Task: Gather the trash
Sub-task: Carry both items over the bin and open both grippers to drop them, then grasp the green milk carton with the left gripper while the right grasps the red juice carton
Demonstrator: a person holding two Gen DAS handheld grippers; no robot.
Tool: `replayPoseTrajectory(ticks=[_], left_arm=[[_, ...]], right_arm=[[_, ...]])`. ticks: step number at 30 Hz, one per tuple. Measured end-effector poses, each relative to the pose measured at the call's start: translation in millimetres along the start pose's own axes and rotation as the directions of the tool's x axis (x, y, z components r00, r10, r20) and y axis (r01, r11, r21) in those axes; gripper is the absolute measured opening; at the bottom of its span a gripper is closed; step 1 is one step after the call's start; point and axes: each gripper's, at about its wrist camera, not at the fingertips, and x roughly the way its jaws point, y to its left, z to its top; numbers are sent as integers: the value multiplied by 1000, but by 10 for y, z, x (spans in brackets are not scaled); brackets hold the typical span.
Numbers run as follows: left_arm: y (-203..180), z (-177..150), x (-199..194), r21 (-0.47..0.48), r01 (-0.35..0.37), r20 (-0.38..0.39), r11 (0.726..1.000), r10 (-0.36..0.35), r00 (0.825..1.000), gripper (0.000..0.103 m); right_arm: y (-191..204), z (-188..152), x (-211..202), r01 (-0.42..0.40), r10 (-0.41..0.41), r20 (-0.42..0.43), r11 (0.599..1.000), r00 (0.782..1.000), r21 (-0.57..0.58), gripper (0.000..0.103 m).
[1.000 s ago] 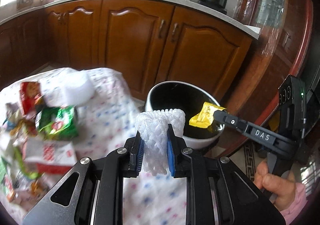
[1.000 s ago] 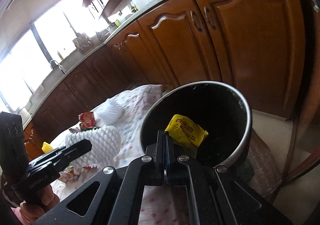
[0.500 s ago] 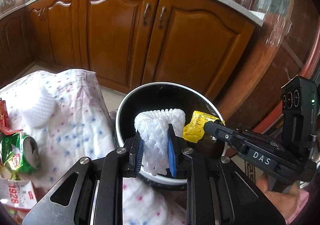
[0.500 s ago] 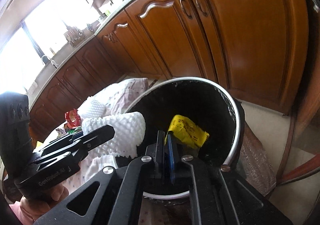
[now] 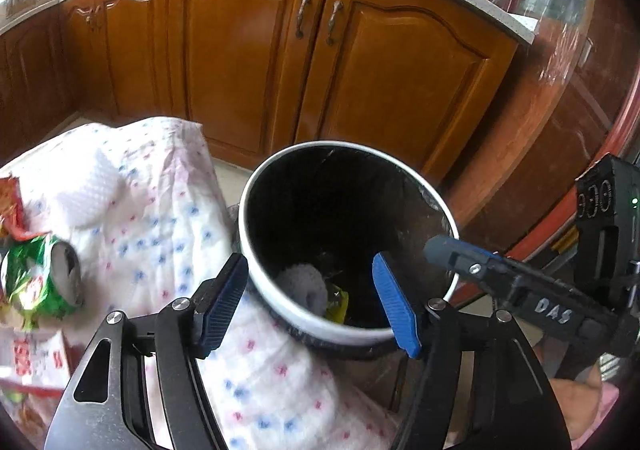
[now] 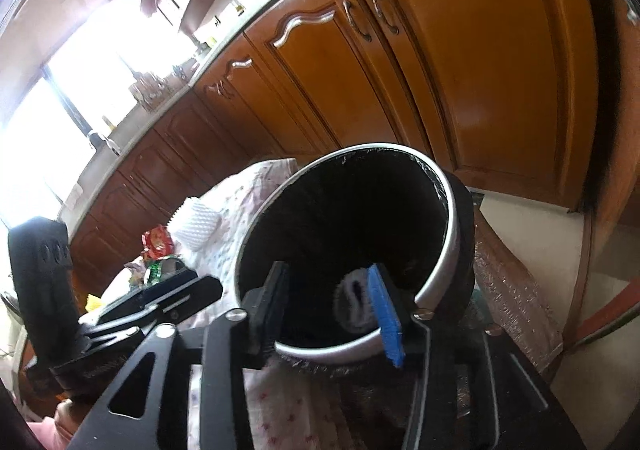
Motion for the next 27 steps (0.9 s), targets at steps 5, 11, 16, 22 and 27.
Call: replayPoseTrajectory(ticks=[5, 11, 16, 22, 27], left_arm=[[62, -229, -242, -40, -40, 17, 998, 41, 999, 67], [200, -563, -629, -92, -95, 52, 991, 100, 994, 69], [507, -825, -957, -140, -151, 72, 979, 162, 984, 69], [1011, -1029, -1360, -262, -192, 99, 946, 225, 969, 69], [1438, -1243, -1635, -354, -226, 114, 908, 282, 953, 69]], right_arm=[[40, -142, -200, -65, 64, 55, 998, 996, 12, 75], [258, -295, -290, -133, 136, 69, 990, 988, -38, 80], [550, -408, -145, -197, 199, 11, 975, 980, -101, 80], [912, -564, 92, -244, 238, -59, 959, 970, -142, 80], [1181, -696, 328, -266, 249, -125, 952, 960, -149, 80]])
